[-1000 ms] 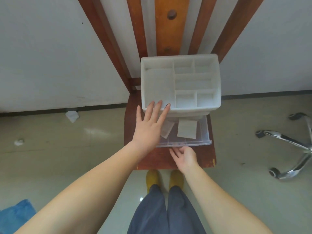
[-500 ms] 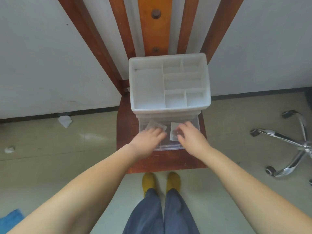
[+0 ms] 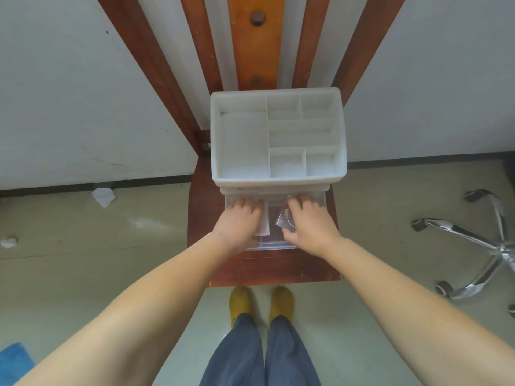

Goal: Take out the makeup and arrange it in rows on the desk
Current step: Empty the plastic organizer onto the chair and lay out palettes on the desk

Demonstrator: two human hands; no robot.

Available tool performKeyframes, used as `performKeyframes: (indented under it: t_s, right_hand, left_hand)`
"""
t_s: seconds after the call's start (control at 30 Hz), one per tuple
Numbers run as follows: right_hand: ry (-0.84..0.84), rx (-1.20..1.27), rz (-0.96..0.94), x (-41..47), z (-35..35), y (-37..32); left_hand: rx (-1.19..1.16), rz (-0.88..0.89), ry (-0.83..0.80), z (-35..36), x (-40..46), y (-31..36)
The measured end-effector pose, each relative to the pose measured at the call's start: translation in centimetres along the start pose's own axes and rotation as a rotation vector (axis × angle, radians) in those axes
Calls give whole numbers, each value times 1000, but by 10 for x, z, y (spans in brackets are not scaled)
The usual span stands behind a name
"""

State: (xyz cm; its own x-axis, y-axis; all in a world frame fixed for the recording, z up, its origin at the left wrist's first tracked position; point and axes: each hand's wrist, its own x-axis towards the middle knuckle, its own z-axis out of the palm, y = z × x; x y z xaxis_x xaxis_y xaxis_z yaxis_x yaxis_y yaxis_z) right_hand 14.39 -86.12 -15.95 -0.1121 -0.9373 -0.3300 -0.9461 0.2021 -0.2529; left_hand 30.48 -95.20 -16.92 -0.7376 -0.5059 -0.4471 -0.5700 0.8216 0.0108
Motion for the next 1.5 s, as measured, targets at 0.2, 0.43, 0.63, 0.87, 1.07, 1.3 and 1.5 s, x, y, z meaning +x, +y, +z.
performKeyframes:
  t_s: [0.2, 0.43, 0.63, 0.87, 1.07, 1.3, 1.5]
  right_hand:
    - [-258, 598, 106, -72, -21, -2]
    - [-633, 475, 282, -80, 11, -4]
    - [-670, 344, 216, -50, 5, -2]
    - [-529, 370, 239, -34, -9, 1]
    - [-471, 300, 205, 10, -26, 2]
    - [-470, 224, 124, 5, -55, -15]
    - [-324, 116, -210, -12, -92, -71]
  left_hand:
    - [-575, -114, -110, -23, -70, 11]
    - [-829, -156, -642, 18, -90, 27]
    - [-603, -101, -636, 16, -60, 11]
    - [-622, -102, -483, 4, -40, 5]
    - [-531, -163, -395, -18, -9, -25]
    - [-598, -173, -348, -33, -32, -31]
    - [-727, -344, -92, -56, -109, -38]
